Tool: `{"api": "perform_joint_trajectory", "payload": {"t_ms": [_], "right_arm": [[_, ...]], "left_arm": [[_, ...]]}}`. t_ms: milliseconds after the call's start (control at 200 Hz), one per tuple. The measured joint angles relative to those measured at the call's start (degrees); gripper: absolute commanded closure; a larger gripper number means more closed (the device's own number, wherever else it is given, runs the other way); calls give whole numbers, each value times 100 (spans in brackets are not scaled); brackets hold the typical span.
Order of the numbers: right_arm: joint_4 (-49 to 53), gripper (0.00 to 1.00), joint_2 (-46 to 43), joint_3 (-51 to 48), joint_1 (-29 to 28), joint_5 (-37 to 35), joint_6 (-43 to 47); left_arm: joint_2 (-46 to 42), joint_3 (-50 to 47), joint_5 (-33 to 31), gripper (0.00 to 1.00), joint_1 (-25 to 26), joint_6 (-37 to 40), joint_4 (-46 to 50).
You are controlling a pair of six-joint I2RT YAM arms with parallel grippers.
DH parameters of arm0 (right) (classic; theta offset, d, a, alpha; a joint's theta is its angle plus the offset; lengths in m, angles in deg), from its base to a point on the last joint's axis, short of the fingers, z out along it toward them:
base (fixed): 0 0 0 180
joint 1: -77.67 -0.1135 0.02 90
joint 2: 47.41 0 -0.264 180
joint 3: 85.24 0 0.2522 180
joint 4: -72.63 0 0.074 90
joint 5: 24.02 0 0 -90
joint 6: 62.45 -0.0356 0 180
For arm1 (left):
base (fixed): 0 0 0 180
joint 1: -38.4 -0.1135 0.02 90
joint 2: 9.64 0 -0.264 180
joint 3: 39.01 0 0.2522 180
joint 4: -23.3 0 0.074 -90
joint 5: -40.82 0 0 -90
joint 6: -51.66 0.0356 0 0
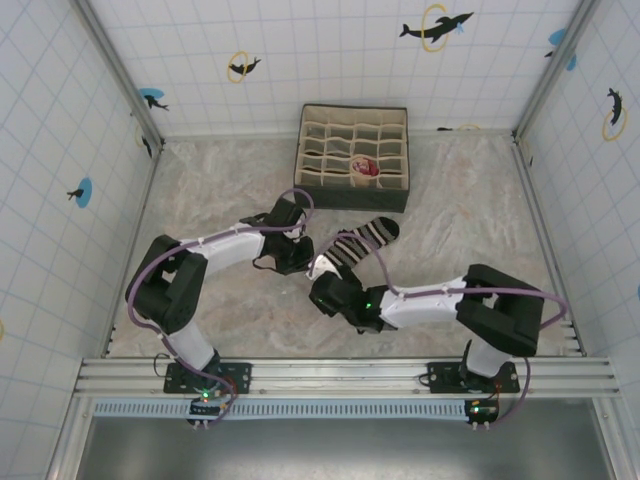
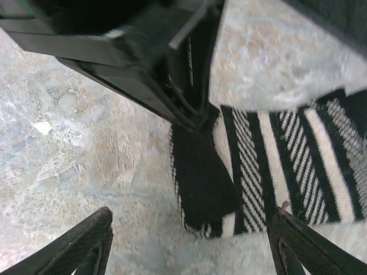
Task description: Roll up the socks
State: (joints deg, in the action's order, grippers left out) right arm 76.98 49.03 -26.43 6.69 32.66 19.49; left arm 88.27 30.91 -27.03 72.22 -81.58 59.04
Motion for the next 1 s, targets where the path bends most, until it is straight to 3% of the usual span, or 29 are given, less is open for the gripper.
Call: {"api": "perform_joint_trajectory", "payload": {"t_ms": [225,435,686,741,831,886,1001], "right_arm": [[-15,35,984,597,-225,-809,935],[-155,46,1222,645,-216,-1058,1215],[-278,93,1322,673,-192,-918,1123],[-284,99,1322,671,-170,-785,1038],[-422,100,1287,619,-111,-442,949],[-544,100,1198,529,-50,-122,846],[-682,100,890,254,223,756,444]], "left_arm": [[0,15,76,100,0,68,146],[9,15,74,100,-13,140,203],[2,-85,98,100,-111,107,81],[-15,-173,116,94,-155,74,0],[-87,-334,114,55,-243,-13,-151],[-157,-413,81,38,-278,-63,-249],[-382,-481,-31,25,-387,-175,-350]]}}
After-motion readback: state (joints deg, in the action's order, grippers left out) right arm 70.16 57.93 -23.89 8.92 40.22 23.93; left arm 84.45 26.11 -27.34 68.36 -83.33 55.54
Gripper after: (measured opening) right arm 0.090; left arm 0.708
